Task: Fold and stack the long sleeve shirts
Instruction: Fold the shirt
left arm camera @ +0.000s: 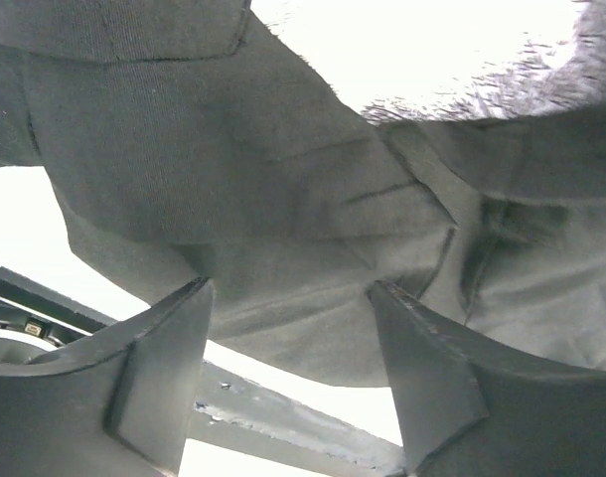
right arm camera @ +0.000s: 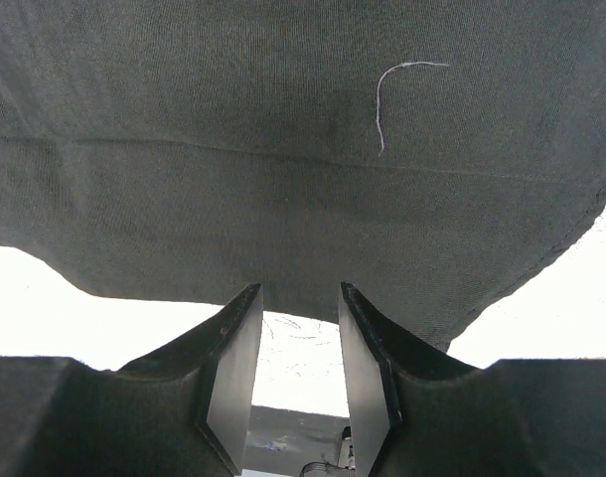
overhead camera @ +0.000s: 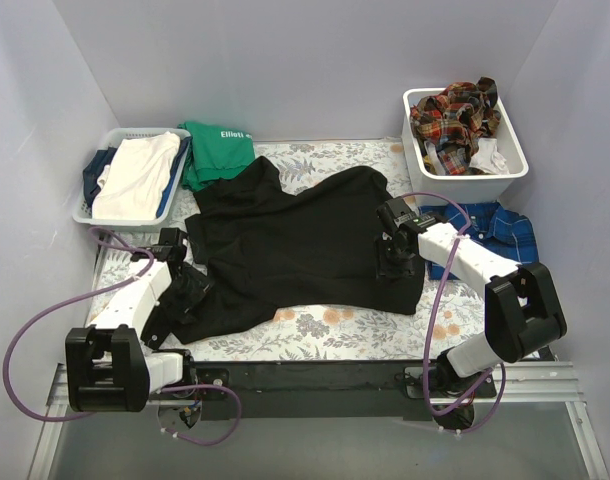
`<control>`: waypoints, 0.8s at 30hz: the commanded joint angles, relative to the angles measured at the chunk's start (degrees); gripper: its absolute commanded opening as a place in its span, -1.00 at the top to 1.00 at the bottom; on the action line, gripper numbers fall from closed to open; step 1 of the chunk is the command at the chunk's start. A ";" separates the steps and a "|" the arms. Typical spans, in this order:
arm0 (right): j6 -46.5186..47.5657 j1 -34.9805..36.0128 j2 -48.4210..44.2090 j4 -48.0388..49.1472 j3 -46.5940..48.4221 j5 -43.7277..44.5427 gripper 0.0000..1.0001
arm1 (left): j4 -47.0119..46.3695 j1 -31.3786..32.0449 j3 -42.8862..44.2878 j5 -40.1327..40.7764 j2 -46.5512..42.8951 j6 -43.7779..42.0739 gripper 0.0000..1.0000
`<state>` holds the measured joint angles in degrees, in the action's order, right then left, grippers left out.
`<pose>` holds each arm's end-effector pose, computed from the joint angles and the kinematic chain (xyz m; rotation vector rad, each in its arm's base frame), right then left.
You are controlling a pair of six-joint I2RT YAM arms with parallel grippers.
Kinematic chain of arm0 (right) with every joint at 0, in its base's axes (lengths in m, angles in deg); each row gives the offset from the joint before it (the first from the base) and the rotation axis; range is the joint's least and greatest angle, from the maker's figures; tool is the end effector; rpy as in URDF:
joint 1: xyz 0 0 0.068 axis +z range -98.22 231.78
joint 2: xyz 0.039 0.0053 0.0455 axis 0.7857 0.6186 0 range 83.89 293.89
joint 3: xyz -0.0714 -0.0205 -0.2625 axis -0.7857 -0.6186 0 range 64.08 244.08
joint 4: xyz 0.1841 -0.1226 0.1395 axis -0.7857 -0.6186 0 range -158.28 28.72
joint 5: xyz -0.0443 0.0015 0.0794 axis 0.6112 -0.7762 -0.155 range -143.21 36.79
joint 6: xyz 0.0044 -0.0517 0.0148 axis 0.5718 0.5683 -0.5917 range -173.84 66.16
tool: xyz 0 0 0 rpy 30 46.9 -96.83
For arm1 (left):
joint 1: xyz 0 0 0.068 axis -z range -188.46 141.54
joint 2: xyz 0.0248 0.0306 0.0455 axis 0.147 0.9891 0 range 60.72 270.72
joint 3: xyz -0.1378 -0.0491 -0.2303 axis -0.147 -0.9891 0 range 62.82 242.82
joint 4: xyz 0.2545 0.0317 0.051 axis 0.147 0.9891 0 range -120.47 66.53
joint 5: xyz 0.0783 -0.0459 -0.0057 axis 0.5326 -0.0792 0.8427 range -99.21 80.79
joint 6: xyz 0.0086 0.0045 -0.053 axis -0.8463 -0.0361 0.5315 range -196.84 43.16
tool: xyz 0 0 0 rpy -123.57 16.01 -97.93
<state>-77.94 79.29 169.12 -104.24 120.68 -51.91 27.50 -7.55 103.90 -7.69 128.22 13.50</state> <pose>0.2455 0.1270 0.2078 -0.0790 2.8365 0.1715 0.1759 -0.0018 0.1930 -2.1497 2.1682 -0.0784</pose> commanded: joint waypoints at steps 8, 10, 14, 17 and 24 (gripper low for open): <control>-1.48 0.18 -2.17 0.77 1.32 -0.33 0.11 | -1.37 -0.03 -4.16 -3.52 2.72 1.24 0.17; -2.09 0.09 -2.87 0.69 1.67 -0.51 0.11 | -1.72 0.15 -4.52 -3.54 2.98 1.50 0.18; -2.80 0.00 -4.28 0.68 2.64 -0.77 0.11 | -1.72 0.41 -4.25 -2.93 5.52 2.81 -0.09; -3.23 0.00 -4.81 0.68 2.73 -0.95 0.11 | -3.56 1.11 -4.60 -3.36 7.28 3.78 -0.25; -3.85 -0.09 -5.69 0.68 3.17 -0.95 0.11 | -8.14 4.36 -5.22 -4.60 12.20 6.16 -0.01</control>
<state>-80.80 79.29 165.53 -104.18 121.38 -52.19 24.53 -5.36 99.61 -11.37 137.09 17.20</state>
